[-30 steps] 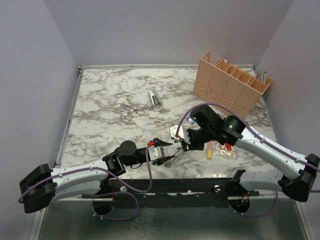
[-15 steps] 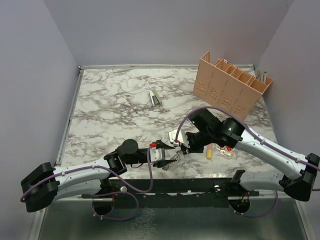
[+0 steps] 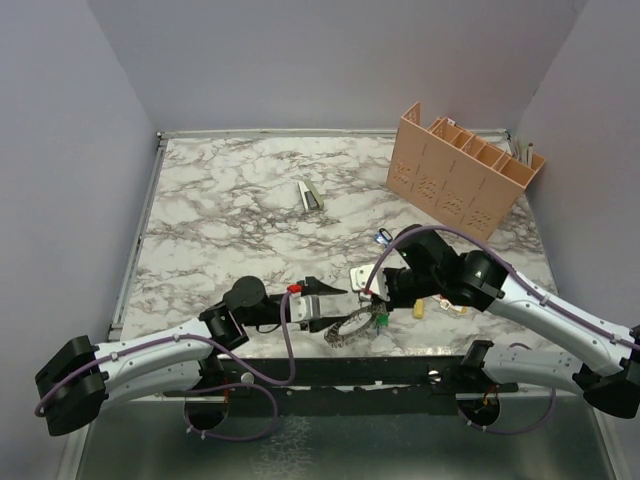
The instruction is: Remove the keys from the keyring
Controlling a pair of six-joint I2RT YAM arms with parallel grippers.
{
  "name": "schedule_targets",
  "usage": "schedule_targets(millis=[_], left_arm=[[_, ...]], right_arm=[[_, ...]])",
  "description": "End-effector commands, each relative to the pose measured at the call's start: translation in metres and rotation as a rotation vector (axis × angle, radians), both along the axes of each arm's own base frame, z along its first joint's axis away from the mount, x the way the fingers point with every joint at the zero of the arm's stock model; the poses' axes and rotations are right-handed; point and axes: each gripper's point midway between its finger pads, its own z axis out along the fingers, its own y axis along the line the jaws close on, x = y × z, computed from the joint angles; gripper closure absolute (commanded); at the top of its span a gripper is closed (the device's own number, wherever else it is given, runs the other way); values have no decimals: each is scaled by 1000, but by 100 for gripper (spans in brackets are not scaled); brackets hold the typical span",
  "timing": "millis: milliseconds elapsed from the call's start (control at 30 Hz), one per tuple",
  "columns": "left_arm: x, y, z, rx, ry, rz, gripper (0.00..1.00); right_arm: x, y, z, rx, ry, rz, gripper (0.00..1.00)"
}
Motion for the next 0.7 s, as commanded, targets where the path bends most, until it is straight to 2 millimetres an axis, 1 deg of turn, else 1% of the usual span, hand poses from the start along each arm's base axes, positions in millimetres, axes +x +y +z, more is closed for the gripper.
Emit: schedule_targets(millis=[0,167,500,667], left_arm=[[-6,0,8,-11,-7,-53,46],[1,-1,9,-1,3,-65,46],[9,-9,14,27,48,-204,49],[8,-9,12,38,70,-269,51]], right_arm=[[7,13,19,50,-60,35,99],[8,14,25,63,-79,48,99],[10,18,27,59,-88,67,99],[10,20,27,61,-85,75,99]])
